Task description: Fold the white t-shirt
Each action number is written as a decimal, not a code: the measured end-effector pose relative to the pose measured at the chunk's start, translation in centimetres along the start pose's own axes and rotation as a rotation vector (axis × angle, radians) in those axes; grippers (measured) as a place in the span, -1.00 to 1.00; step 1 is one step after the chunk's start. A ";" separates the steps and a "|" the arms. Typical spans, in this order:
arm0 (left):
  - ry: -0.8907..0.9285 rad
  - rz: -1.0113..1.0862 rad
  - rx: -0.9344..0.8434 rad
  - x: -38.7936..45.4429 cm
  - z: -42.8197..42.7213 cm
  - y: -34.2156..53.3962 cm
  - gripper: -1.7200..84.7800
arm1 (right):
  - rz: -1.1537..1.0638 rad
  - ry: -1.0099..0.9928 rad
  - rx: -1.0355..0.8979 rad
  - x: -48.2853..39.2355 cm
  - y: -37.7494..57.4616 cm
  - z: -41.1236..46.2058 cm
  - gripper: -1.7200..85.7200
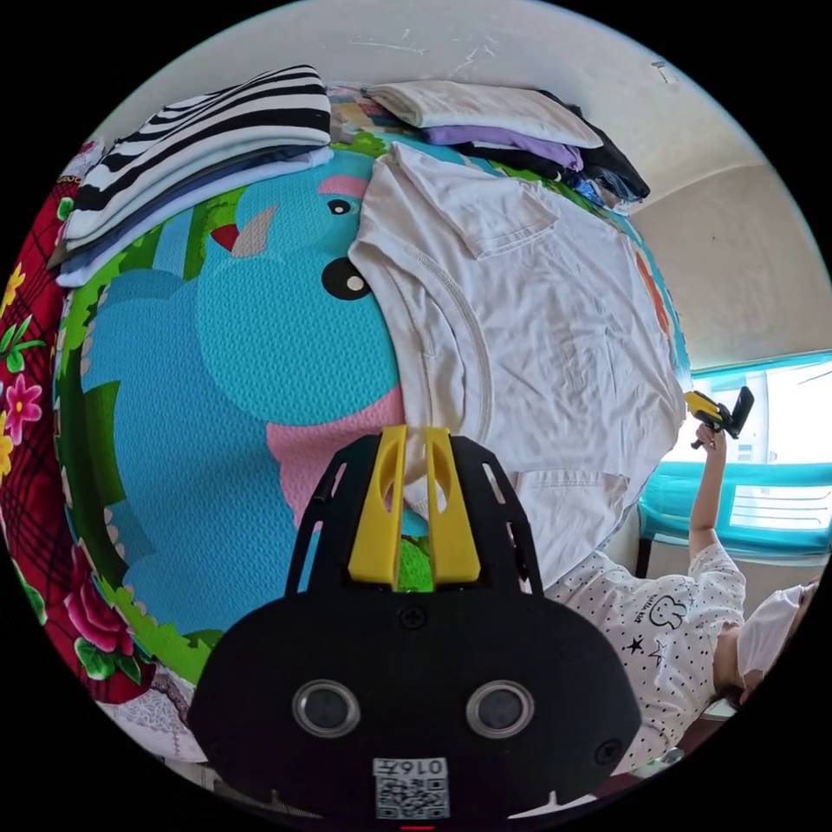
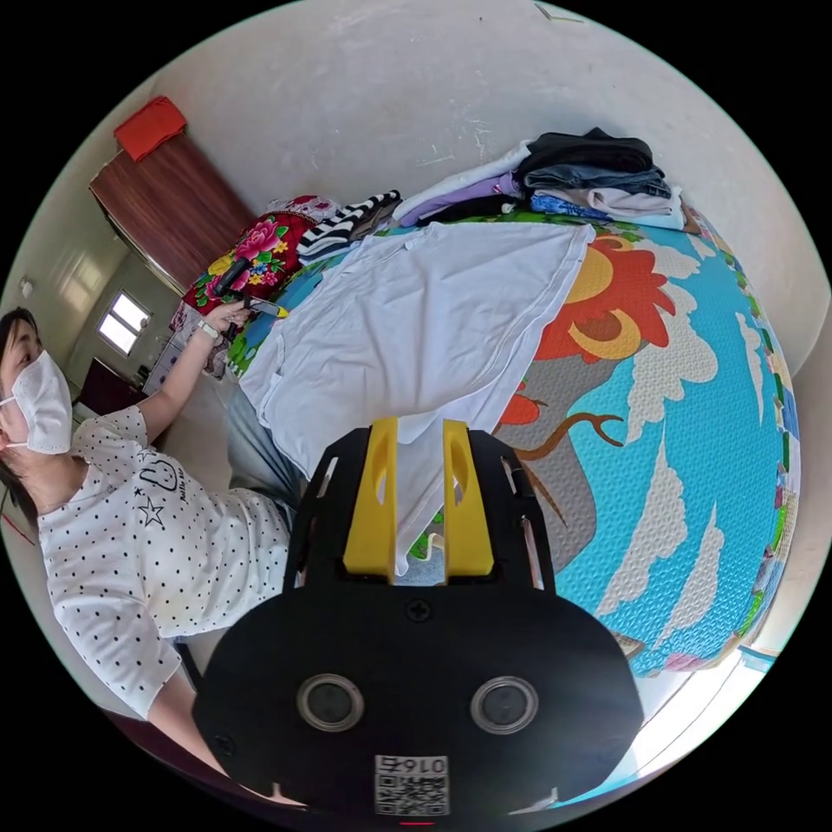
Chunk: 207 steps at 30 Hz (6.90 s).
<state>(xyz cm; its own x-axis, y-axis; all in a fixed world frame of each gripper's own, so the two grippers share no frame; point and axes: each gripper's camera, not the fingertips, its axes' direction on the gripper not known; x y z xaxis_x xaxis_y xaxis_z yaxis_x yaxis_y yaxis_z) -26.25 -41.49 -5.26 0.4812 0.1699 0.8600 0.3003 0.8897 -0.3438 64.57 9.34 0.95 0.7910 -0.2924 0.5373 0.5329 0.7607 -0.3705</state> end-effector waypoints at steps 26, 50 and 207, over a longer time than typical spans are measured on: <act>0.266 -0.061 -0.013 -10.5 7.0 3.0 -0.96 | -0.005 -0.005 0.003 -4.5 4.3 -0.7 -0.81; 0.037 -0.005 0.179 -6.2 8.5 9.8 -0.98 | 0.049 0.180 0.030 -13.1 5.7 -0.6 -0.73; 0.399 -0.003 0.327 8.1 3.8 36.4 -0.89 | -0.003 0.197 0.455 -12.4 0.6 7.8 -0.95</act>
<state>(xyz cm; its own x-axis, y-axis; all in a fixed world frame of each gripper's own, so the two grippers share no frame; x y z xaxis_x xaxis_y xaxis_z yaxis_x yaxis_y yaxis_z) -14.55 -6.15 -9.33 0.7766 0.0496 0.6281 0.0590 0.9868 -0.1509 52.75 17.92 0.00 0.8547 -0.3656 0.3686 0.3850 0.9226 0.0223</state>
